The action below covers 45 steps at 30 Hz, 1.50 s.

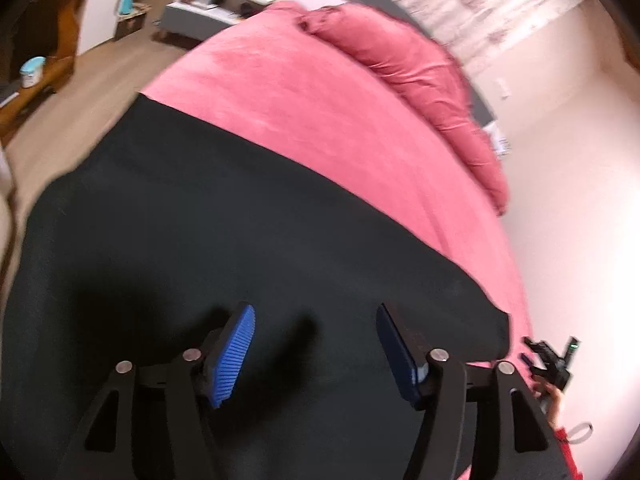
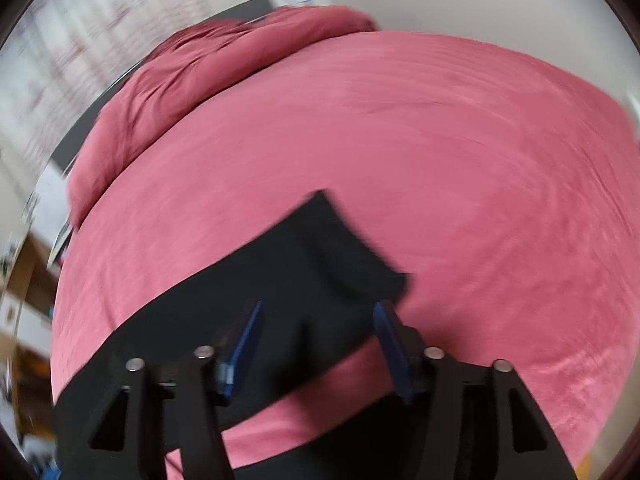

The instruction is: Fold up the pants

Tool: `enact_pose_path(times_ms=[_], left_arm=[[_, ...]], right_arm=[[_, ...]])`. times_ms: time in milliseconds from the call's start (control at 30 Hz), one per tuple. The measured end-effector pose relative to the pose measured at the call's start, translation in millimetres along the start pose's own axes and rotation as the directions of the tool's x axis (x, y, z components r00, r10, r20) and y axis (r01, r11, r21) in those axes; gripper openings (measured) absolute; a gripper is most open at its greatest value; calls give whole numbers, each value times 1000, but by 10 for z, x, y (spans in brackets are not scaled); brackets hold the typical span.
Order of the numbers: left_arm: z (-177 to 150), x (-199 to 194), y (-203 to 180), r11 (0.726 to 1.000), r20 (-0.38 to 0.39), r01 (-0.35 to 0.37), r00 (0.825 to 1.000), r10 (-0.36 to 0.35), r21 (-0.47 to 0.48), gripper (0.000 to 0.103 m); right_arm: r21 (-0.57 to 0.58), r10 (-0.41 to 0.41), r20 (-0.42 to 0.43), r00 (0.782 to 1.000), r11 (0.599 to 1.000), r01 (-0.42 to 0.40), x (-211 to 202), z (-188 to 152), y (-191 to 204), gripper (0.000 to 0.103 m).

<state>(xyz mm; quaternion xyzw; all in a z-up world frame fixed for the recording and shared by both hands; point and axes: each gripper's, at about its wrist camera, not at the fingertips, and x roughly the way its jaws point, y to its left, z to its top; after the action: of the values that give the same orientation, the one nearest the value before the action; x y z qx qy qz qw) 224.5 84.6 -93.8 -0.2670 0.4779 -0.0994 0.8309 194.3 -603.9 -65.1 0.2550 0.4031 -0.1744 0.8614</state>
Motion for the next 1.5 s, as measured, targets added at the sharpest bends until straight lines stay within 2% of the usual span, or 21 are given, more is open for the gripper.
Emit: enact_pose_path(times_ms=[67, 200, 333, 467, 633, 800, 933, 1000, 1133, 1200, 1267, 1400, 1500], left_arm=[[123, 6, 99, 998, -22, -56, 998, 56, -27, 66], [236, -4, 289, 993, -14, -86, 996, 85, -81, 66], [332, 33, 377, 987, -13, -137, 991, 136, -83, 66], [386, 35, 462, 986, 8, -153, 988, 154, -64, 66], [616, 110, 614, 985, 10, -156, 987, 157, -71, 67], [957, 185, 657, 982, 47, -179, 982, 182, -64, 70], [1259, 313, 667, 964, 39, -266, 963, 267, -16, 71], [1372, 365, 722, 956, 19, -294, 956, 294, -24, 71], [1543, 483, 928, 953, -18, -277, 961, 277, -123, 72], [1619, 574, 1003, 951, -22, -251, 968, 252, -181, 72], [1640, 606, 1045, 947, -28, -256, 966, 256, -194, 72], [1646, 707, 1003, 949, -43, -289, 957, 286, -126, 72], [1654, 819, 979, 951, -55, -297, 954, 294, -87, 72]], right_arm=[[-40, 19, -37, 999, 999, -21, 65, -11, 223, 62], [-83, 14, -97, 995, 996, -22, 195, -142, 481, 62], [-129, 14, -165, 986, 991, -36, 299, -423, 676, 62], [-241, 5, -174, 985, 969, -47, 339, -697, 950, 62], [-265, 23, -200, 980, 961, -77, 396, -815, 1137, 62], [-251, 26, -211, 977, 965, -80, 483, -683, 1322, 62], [-236, 22, -248, 968, 968, -83, 634, -533, 1534, 68], [-242, -5, -244, 970, 969, -56, 688, -440, 1653, 68], [-274, -11, -240, 971, 960, -57, 783, -258, 1880, 69], [-241, 9, -258, 966, 968, -74, 835, -179, 1949, 69], [-186, 14, -286, 958, 980, -69, 908, -118, 1995, 69], [-128, -57, -268, 962, 991, 23, 931, -8, 1934, 69], [-48, -80, -207, 975, 996, 72, 845, 166, 1563, 69]])
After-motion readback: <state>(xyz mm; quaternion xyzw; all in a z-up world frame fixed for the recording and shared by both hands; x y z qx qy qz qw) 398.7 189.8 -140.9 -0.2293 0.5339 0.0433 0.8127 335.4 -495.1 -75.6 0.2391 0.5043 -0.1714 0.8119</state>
